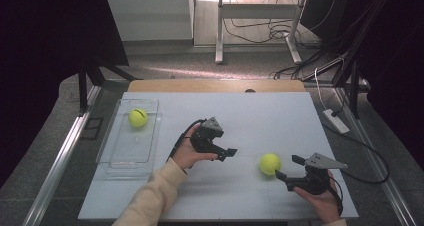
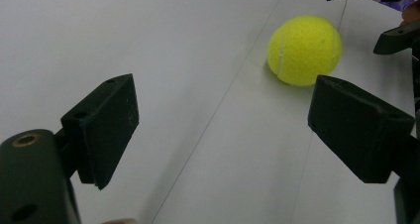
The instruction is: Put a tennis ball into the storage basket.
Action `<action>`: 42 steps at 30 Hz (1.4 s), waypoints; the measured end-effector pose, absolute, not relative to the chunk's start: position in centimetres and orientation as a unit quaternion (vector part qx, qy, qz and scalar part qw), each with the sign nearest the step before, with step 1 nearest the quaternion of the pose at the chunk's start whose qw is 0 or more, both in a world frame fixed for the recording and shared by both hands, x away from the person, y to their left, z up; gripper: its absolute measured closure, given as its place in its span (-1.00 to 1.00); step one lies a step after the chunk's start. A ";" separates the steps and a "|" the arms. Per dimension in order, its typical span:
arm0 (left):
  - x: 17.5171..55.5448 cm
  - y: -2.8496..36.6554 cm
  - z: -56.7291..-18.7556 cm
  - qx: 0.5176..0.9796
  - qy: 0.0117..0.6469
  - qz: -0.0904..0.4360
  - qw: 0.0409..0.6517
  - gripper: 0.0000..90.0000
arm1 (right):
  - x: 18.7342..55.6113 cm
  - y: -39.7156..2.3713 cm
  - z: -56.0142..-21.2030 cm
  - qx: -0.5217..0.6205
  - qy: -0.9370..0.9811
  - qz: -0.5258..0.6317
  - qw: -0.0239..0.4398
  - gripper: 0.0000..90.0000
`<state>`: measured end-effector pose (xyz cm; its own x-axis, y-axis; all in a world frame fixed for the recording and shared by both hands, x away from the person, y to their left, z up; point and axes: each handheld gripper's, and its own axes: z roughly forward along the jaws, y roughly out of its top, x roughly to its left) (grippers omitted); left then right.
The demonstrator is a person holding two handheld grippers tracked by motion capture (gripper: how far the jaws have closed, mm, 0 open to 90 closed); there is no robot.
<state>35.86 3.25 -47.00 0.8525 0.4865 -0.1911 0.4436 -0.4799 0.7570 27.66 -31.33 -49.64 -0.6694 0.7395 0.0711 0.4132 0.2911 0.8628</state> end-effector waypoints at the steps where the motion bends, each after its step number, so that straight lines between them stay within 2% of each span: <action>1: 35.9 3.1 -47.0 0.860 0.270 0.025 0.432 -0.71 | 27.7 -31.3 -49.7 0.366 0.786 0.468 0.174 -0.74; 42: 36.7 -2.0 -47.2 0.872 0.244 0.000 0.424 -0.73 | 27.6 -31.0 -49.9 0.360 0.792 0.463 0.169 -0.76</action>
<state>36.73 -1.96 -47.19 0.8812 0.4251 -0.2071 0.4254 -0.5214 0.7397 27.56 -30.98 -49.92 -0.6827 0.7278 0.0650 0.4143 0.3122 0.8549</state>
